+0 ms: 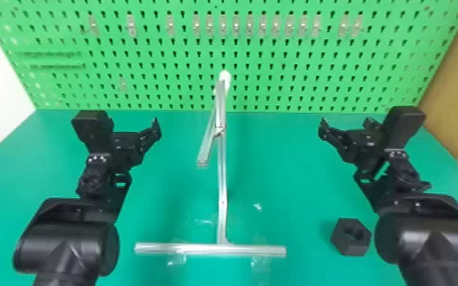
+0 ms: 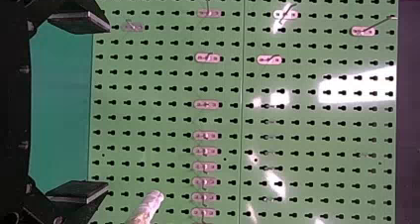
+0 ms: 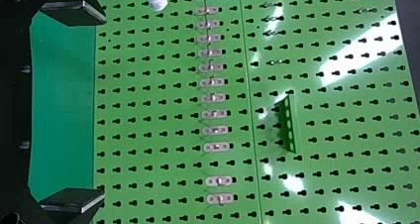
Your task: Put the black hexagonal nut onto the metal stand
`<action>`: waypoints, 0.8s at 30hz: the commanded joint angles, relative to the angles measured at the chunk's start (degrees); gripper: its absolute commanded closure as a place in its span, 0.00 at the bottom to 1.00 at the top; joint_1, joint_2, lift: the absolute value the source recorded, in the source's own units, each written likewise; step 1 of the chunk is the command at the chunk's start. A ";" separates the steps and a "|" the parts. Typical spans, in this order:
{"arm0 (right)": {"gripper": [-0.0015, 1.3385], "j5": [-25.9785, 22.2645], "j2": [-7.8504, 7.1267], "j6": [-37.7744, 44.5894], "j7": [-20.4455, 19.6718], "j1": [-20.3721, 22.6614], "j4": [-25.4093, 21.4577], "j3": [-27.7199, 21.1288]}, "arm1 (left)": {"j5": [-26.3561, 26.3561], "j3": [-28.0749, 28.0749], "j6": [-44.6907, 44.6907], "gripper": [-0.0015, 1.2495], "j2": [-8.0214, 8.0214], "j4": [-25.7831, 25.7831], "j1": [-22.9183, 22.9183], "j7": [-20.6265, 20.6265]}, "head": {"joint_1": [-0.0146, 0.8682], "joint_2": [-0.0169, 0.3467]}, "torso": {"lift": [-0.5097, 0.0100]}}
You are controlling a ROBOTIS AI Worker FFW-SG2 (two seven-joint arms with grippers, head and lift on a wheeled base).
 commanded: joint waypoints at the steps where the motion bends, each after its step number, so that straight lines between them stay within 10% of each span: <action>1: 0.06 0.13 -0.04 0.00 0.00 0.06 0.00 0.00 | 0.00 0.00 0.05 0.13 0.00 0.00 0.00 0.00 | 0.80 0.27 | 0.98; 24: 0.06 0.13 -0.12 0.00 0.00 -0.03 0.00 0.08 | 0.00 0.09 0.14 0.13 0.00 0.00 0.00 0.00 | 0.80 0.27 | 0.98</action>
